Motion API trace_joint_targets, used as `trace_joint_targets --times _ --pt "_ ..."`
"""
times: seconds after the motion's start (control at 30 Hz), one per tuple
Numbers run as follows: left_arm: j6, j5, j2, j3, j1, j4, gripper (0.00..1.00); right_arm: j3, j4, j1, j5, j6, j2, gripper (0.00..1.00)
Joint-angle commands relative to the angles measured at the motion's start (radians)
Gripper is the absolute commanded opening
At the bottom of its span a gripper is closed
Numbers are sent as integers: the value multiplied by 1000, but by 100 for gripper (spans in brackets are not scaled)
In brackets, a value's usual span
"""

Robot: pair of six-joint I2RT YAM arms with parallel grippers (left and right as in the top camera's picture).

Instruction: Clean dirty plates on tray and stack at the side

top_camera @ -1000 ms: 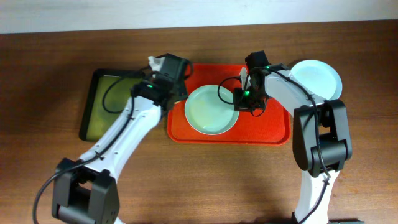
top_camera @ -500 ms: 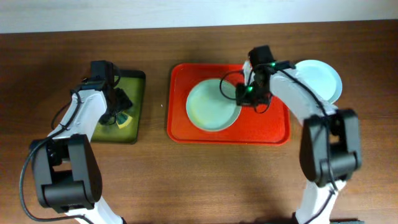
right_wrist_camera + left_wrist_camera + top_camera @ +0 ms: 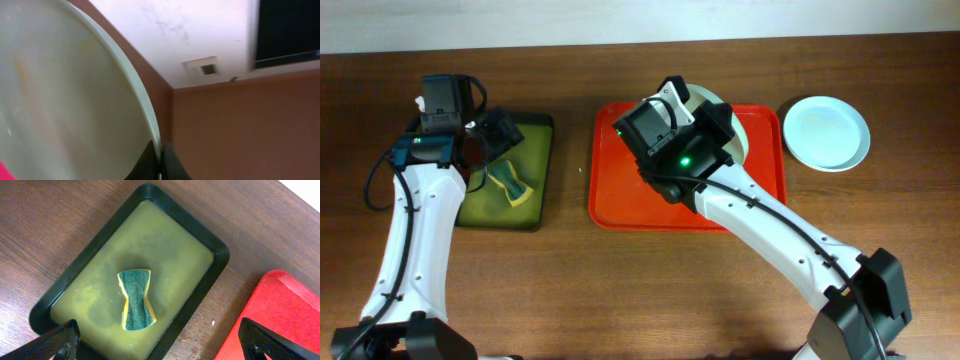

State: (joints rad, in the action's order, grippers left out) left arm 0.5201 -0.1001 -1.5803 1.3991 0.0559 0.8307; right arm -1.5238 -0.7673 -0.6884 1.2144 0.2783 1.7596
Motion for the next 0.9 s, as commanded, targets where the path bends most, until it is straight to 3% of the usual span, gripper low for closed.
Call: trace_joint_targets --times 0.0,0.1,0.17,0.2,0.27,0.33,0.4,0.43,0.5,0.53,0.67,0.73,0.87 --pt "-2 7 3 10 4 2 99 -16 24 -12 160 95 -18 4" --pt "-2 7 3 10 4 2 100 -16 24 -12 227 137 -18 4" --pt "-2 7 3 10 4 2 99 -15 24 -12 199 90 -18 4" --pt "-2 7 3 10 4 2 99 -15 22 -10 110 28 -18 4" --pt "-2 7 3 10 4 2 99 -13 -24 23 -338 -64 -13 4" --pt "-2 7 3 10 4 2 99 -13 -47 117 -437 -135 -3 4" --pt "-2 7 3 10 4 2 99 -13 -89 318 -558 -380 -3 4" --pt "-2 7 3 10 4 2 99 -13 -126 431 -732 -433 -3 4" --pt "-2 7 3 10 4 2 99 -12 -153 726 -1278 -445 -1 4" --pt "-2 7 3 10 4 2 100 -12 -157 841 -1410 -445 -1 4" --pt "-2 7 3 10 4 2 99 44 -75 1160 -1447 -446 -1 4" --pt "-2 7 3 10 4 2 99 124 62 1218 -1331 -586 -1 4" --pt "-2 7 3 10 4 2 99 262 324 1225 -1286 -613 3 4"
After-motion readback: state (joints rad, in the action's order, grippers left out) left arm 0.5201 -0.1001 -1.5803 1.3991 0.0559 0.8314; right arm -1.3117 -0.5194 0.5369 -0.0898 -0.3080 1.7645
